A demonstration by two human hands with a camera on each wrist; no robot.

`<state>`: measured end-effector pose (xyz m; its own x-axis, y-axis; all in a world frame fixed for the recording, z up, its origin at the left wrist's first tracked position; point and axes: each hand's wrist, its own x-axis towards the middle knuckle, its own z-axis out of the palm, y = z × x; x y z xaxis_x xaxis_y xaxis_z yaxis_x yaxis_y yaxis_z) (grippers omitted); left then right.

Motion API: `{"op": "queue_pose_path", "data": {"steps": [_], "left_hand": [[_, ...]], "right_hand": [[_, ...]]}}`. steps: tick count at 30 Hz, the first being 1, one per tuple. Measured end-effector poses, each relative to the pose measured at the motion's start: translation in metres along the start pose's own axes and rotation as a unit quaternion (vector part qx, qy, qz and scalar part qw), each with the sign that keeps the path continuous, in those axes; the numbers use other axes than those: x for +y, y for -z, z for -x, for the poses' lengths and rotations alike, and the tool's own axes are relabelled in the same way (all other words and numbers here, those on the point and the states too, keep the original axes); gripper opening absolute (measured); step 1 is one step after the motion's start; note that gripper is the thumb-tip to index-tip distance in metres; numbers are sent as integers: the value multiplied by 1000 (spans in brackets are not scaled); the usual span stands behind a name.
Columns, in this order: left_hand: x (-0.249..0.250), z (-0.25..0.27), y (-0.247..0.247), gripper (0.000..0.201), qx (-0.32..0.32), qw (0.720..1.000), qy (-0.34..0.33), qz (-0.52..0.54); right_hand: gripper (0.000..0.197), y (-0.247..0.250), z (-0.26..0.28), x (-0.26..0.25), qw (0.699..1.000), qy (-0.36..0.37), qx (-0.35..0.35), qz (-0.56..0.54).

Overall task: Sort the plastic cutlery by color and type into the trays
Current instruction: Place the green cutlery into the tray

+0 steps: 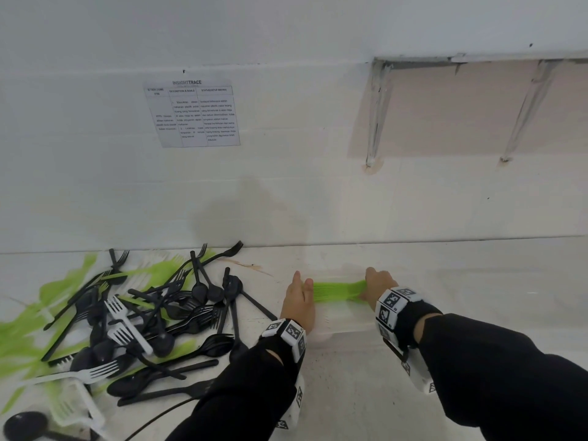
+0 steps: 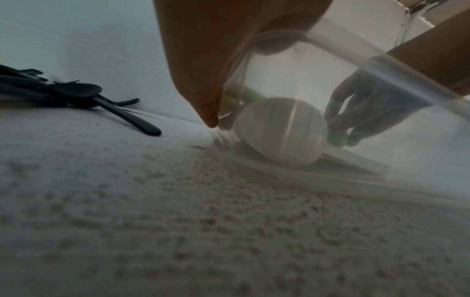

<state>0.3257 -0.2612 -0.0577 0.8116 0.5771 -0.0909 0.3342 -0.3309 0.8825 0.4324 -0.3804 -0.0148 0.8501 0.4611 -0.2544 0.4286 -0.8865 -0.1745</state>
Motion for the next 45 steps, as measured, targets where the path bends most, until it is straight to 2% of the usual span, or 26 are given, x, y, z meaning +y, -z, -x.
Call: {"op": "queue_pose_path", "data": {"steps": [9, 12, 17, 21, 28, 31, 38, 41, 45], "left_hand": [[1, 0, 0, 54, 2, 1000, 2, 3], [1, 1, 0, 54, 3, 1000, 0, 6], [-1, 0, 1, 51, 9, 1000, -8, 12], [-2, -1, 2, 47, 22, 1000, -8, 21], [-2, 0, 0, 52, 22, 998, 25, 51], [-9, -3, 2, 70, -28, 997, 11, 66], [-21, 0, 23, 150, -164, 986, -11, -8], [-23, 4, 27, 155, -186, 982, -12, -39], [-22, 7, 27, 144, -183, 982, -11, -43]], "right_hand": [[33, -11, 0, -6, 999, -25, 35, -29], [31, -14, 0, -5, 998, -12, 51, -28], [37, -11, 0, 2, 999, 18, 28, -20], [51, -9, 2, 4, 999, 31, 14, -17], [51, -9, 3, 7, 998, 56, 27, -12], [53, -9, 3, 7, 998, 62, 17, 8], [50, -9, 1, 9, 998, 63, 17, 11], [48, -12, 0, 9, 997, 65, 28, 8], [47, -11, 1, 9, 997, 71, 26, 8]]}}
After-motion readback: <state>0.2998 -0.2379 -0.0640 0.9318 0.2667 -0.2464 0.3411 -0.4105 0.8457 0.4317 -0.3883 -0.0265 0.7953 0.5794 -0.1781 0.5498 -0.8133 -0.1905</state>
